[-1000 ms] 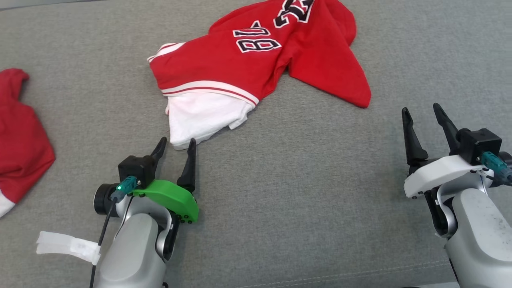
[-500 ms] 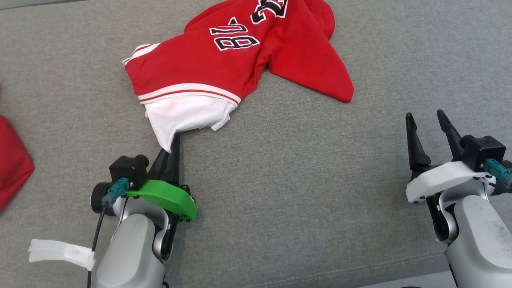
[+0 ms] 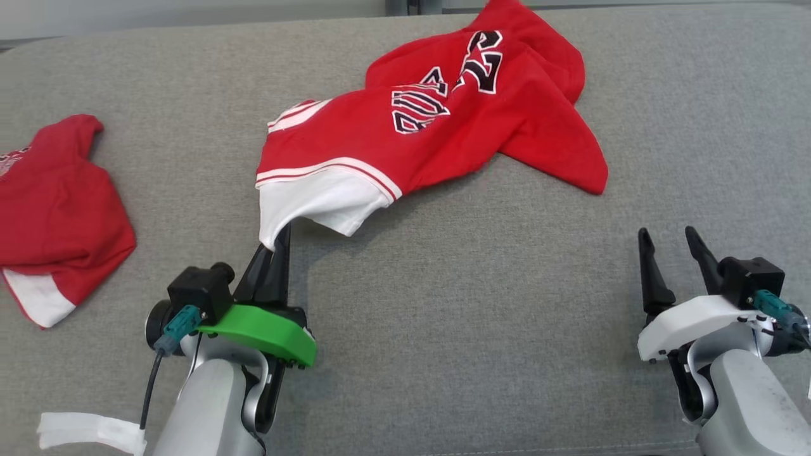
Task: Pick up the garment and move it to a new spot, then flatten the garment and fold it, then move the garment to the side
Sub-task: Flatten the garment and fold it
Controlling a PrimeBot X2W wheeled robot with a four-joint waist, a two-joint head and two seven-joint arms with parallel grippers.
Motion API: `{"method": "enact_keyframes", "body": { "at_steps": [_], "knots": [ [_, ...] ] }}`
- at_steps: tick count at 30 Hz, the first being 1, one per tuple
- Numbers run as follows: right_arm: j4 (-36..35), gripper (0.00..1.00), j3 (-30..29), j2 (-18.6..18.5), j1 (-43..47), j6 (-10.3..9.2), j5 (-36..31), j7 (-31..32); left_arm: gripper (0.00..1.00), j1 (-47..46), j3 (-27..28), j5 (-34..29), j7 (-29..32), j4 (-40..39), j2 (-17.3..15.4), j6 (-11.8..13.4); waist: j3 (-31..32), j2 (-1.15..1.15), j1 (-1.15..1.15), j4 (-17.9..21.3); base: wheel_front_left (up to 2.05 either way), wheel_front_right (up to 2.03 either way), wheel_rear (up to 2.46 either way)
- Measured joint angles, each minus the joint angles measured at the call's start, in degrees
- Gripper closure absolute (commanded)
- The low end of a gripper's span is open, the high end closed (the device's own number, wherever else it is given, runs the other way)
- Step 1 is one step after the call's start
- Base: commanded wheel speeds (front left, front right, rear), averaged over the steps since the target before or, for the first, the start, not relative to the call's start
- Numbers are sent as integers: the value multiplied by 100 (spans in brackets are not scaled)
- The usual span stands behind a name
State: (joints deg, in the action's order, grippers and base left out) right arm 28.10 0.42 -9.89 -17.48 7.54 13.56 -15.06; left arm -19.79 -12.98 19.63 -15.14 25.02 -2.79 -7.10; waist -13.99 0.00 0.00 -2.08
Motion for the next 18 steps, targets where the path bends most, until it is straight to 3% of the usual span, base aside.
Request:
{"method": "enact_keyframes", "body": {
  "at_steps": [11,12,13,14,15,18],
  "knots": [
    [246,0,45,190,101,0,9,0,100,548,412,249,20,673,-294,-20,559,0,0,-311,0,0,0],
    [254,0,40,193,107,0,14,0,83,581,396,269,126,803,-326,-20,594,0,0,-322,0,0,0],
    [258,0,36,194,115,0,14,-1,83,609,364,320,264,950,-345,-21,624,0,0,-332,0,0,0],
    [271,0,35,194,131,0,14,-1,12,634,343,324,288,1071,-357,-21,647,0,0,-344,0,0,0],
    [291,0,38,194,150,0,14,-1,0,631,347,318,259,1156,-374,-10,660,0,0,-360,0,0,0],
    [326,0,48,205,176,0,13,0,0,604,487,162,124,1405,-478,416,680,0,0,-398,0,0,0]
  ]
}}
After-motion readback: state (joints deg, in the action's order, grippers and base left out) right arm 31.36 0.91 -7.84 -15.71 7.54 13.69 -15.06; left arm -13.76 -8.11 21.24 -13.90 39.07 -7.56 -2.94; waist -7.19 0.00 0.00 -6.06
